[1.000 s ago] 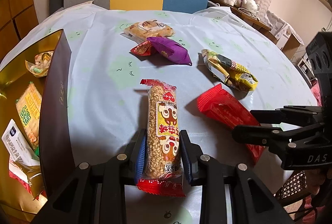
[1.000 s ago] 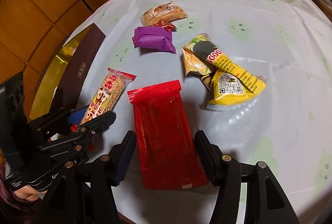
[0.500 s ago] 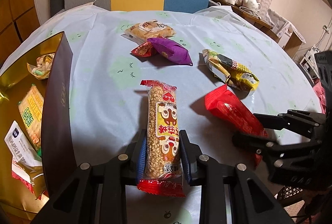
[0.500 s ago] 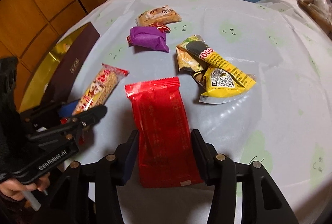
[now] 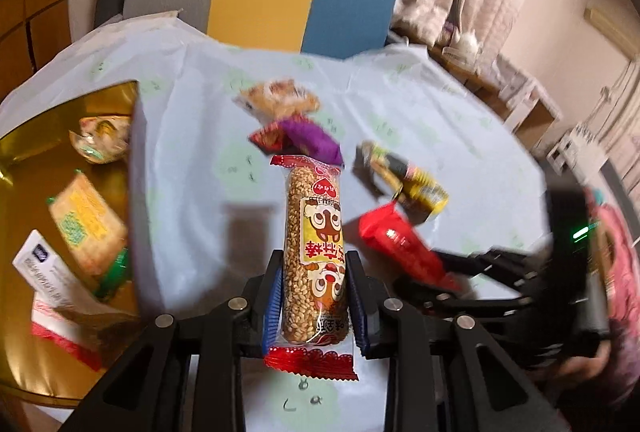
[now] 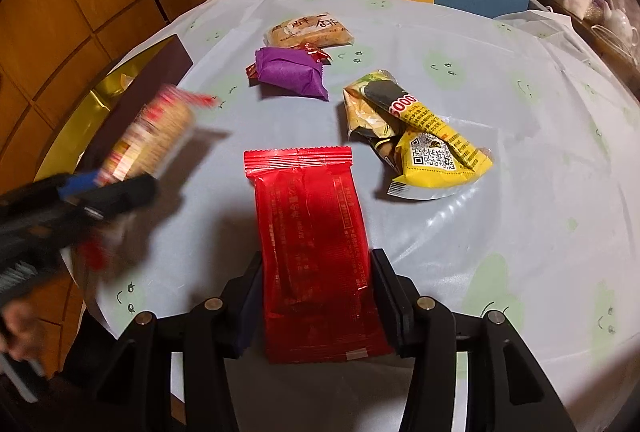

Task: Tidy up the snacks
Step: 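Carry the peanut-brittle bar into the gold tray and open the left gripper, then carry the large red pack into the gold tray and open the right gripper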

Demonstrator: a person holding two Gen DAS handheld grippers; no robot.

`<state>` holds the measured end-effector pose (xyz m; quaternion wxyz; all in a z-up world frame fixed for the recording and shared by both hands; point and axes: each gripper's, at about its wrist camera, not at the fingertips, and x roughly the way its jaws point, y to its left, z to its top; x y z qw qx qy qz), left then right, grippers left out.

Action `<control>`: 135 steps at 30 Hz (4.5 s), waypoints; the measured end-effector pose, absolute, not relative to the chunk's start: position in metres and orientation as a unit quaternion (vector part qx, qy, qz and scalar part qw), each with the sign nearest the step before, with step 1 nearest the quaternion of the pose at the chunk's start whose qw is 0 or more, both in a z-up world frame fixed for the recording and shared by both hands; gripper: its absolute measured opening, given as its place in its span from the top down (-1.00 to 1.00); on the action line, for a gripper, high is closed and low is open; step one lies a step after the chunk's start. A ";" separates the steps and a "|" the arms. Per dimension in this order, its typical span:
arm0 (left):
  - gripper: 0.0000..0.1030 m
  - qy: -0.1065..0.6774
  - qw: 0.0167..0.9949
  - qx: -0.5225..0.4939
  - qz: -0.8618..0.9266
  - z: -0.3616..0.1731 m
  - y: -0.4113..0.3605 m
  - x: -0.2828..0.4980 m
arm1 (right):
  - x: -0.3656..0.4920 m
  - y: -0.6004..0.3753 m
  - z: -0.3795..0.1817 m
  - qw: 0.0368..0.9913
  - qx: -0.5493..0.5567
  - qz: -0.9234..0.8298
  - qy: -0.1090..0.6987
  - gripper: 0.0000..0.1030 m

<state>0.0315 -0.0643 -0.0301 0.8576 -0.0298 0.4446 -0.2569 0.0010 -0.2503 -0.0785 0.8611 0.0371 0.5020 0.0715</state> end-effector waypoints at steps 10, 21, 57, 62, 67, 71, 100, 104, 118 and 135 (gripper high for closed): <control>0.43 0.419 0.879 -0.169 -0.152 0.005 0.055 0.072 | 0.000 -0.250 -0.078 0.863 0.037 0.069 0.500 -0.01; 0.43 0.477 0.852 -0.207 -0.053 -0.036 0.114 0.156 | 0.001 -0.249 -0.079 0.862 0.034 0.065 0.502 -0.01; 0.30 0.430 0.899 -0.087 -0.008 -0.023 0.087 0.070 | 0.005 -0.241 -0.079 0.855 0.031 0.063 0.514 -0.30; 0.30 0.434 0.897 -0.086 -0.002 -0.028 0.087 0.062 | 0.011 -0.254 -0.077 0.846 0.085 0.067 0.523 -0.30; 0.30 0.438 0.894 -0.091 -0.001 -0.030 0.090 0.055 | 0.014 -0.263 -0.076 0.839 0.126 0.062 0.525 -0.13; 0.30 0.435 0.896 -0.087 0.007 -0.030 0.093 0.053 | 0.013 -0.261 -0.076 0.846 0.106 0.058 0.520 -0.04; 0.30 0.405 0.905 -0.118 0.054 -0.017 0.140 0.039 | 0.021 -0.208 -0.049 0.839 0.132 0.147 0.507 0.15; 0.30 0.401 0.905 -0.123 0.065 -0.015 0.150 0.037 | 0.027 -0.171 -0.026 0.841 0.117 0.198 0.490 0.15; 0.30 0.396 0.903 -0.139 0.091 -0.018 0.177 0.030 | 0.064 -0.020 -0.026 0.787 0.098 0.335 0.509 0.02; 0.30 0.394 0.909 -0.113 0.078 -0.017 0.163 0.029 | 0.049 -0.025 -0.034 0.815 0.068 0.309 0.485 -0.24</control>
